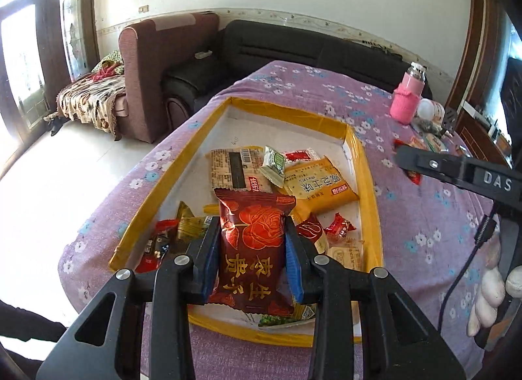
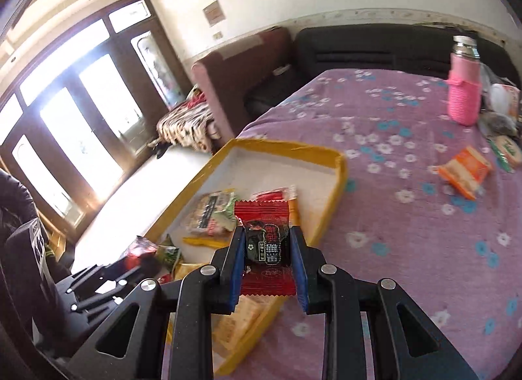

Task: Organize snacks
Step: 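Carry both red candies over the tray and open both tools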

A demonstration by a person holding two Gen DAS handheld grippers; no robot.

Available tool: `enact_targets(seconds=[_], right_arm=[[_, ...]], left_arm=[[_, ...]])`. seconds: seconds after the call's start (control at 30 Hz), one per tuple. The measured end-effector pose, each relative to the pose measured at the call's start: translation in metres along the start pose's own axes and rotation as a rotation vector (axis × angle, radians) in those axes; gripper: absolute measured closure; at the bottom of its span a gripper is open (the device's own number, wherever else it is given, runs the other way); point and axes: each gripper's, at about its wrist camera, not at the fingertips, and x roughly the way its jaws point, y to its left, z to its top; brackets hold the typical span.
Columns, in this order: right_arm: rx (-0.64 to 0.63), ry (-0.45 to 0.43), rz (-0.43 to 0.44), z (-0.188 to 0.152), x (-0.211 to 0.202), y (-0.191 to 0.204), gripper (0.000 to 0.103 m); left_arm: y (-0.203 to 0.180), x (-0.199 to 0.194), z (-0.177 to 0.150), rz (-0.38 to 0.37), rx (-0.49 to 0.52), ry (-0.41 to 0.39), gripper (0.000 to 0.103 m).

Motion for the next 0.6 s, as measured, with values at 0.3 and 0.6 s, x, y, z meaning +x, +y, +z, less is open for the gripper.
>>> enact_targets(seconds=[0.3, 0.6], right_arm=[[-0.050, 0.090, -0.056, 0.024, 0.069, 0.024, 0.077], [-0.026, 0.167, -0.082, 0.033, 0.122, 0.011, 0.076]], left_arm=[[0.005, 0.030, 0.006, -0.007, -0.001, 0.060, 0.070], [0.010, 0.052, 0.015, 0.005, -0.010, 0.104, 0.070]])
